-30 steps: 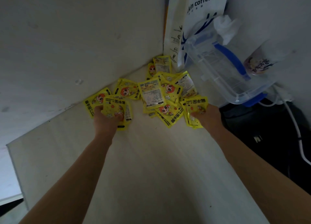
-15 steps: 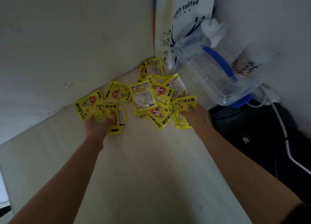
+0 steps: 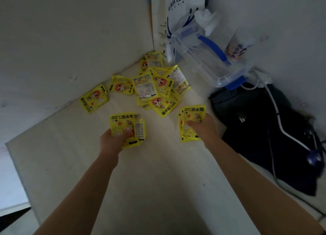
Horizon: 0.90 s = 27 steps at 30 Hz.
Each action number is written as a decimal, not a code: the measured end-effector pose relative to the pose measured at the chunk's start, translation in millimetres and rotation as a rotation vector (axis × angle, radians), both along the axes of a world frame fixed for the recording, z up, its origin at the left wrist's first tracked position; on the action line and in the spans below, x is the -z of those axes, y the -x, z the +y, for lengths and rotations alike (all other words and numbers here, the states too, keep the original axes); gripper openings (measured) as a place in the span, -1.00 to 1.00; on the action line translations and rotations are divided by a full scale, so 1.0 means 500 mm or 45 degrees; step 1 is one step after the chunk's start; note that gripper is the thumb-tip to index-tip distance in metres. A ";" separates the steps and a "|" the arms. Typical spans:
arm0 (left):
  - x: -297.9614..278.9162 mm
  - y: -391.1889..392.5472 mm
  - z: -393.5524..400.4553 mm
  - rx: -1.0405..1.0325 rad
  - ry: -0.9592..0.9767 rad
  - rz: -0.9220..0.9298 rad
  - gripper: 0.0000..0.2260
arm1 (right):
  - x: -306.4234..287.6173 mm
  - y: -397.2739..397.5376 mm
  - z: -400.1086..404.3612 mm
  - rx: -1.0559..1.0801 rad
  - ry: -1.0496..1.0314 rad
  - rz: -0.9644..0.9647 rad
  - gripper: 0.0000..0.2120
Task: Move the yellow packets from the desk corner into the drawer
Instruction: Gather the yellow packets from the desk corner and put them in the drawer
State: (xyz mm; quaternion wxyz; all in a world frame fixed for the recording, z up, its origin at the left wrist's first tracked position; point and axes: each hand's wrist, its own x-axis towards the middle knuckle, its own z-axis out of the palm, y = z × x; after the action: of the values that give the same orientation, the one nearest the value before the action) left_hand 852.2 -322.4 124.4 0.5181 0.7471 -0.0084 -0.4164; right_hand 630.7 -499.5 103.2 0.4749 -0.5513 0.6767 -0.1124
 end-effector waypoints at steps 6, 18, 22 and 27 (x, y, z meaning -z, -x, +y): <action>-0.007 0.078 0.044 0.095 0.024 0.092 -0.83 | -0.019 0.072 0.156 0.231 -0.116 -0.162 -0.47; -0.001 0.165 0.182 0.457 0.063 0.144 -0.77 | -0.055 0.149 0.472 0.635 -0.138 -0.316 -0.71; -0.006 0.211 0.214 0.640 0.056 0.160 -0.80 | -0.062 0.180 0.568 0.766 -0.121 -0.351 -0.75; -0.016 0.291 0.233 0.905 0.019 0.132 -0.79 | -0.073 0.242 0.676 0.971 -0.073 -0.373 -0.83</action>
State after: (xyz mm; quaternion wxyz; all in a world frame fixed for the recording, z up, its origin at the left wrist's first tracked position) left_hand 706.8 -205.8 132.1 0.3461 0.6716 -0.2444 -0.6078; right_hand 509.5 -161.5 139.7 0.5058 -0.2257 0.7606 -0.3387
